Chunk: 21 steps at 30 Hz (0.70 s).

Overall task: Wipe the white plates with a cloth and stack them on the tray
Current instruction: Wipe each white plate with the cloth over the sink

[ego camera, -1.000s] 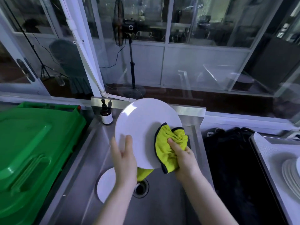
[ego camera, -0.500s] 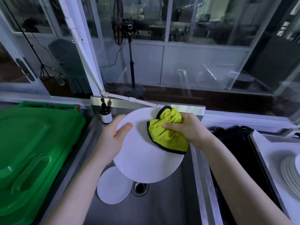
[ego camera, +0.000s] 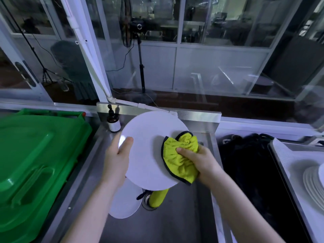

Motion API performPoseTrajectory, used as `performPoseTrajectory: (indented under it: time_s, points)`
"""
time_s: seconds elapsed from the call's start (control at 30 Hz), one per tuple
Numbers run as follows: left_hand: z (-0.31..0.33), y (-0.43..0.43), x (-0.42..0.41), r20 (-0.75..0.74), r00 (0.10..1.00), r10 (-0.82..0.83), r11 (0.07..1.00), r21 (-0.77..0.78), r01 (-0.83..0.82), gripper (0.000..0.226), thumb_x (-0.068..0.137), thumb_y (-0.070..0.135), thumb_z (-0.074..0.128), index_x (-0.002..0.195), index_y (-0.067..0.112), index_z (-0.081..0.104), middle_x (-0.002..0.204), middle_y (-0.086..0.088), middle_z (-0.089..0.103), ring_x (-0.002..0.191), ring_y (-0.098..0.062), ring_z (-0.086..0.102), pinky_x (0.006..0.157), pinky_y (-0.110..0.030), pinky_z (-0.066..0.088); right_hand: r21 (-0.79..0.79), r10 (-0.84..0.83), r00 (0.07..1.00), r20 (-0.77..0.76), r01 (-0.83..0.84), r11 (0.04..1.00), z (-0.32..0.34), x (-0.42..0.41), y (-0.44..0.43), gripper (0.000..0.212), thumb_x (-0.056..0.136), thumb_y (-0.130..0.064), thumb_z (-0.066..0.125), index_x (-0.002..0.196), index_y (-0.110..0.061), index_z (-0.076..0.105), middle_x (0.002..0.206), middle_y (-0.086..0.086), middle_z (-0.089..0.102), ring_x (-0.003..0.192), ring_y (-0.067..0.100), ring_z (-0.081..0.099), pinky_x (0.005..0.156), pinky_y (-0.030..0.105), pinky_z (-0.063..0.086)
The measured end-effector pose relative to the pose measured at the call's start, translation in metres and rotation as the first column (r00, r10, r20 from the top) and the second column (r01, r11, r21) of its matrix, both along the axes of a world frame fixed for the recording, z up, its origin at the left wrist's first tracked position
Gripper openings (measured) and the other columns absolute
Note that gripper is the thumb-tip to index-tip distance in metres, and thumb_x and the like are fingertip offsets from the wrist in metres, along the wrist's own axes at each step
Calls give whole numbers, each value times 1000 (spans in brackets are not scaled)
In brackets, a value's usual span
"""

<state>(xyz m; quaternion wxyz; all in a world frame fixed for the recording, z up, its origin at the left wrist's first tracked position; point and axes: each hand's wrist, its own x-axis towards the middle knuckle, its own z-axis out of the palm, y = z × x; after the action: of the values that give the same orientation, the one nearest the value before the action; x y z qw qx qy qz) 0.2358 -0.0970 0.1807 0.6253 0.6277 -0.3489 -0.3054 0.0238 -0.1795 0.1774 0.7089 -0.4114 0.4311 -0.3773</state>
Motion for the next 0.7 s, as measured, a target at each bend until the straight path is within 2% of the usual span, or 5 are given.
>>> performPoseTrajectory:
  time_s: [0.13,0.27,0.43,0.6,0.7]
  points:
    - [23,-12,21,353,861,-367,930,171,327,32,98,33,64,98,65,62,103,40,67,100,18,60,80,-4,42,-236,247,885,-395,-358,903,34,-6,-29,21,74,-10,83,93,-10,74,91,7,77,86,23,74,77,32,60]
    - [32,-25,25,414,819,-398,917,171,359,20,86,41,69,106,45,67,104,29,71,98,11,63,84,-15,44,-272,270,862,-430,-408,872,41,1,-33,17,74,-11,83,89,-14,75,87,5,77,82,21,75,73,29,60]
    - [15,-18,8,114,991,67,998,-29,-64,19,88,29,73,74,42,71,72,23,67,73,-7,60,66,-22,45,-170,1,989,-148,-26,985,29,0,-26,21,78,-5,78,98,0,72,91,14,76,81,26,74,70,34,61]
    - [-5,-11,-42,-396,880,263,964,90,-248,20,93,42,63,100,25,69,96,10,76,97,-20,70,87,-43,57,235,-332,929,162,291,927,-4,20,8,11,85,-6,72,96,-6,70,88,14,76,76,26,75,67,39,62]
    - [-5,-21,-41,-361,879,313,949,81,-305,8,96,34,65,91,27,65,85,13,74,91,-21,70,86,-45,58,302,-308,930,199,241,922,-14,23,21,13,87,-3,69,100,-2,69,90,15,76,76,25,75,61,36,61]
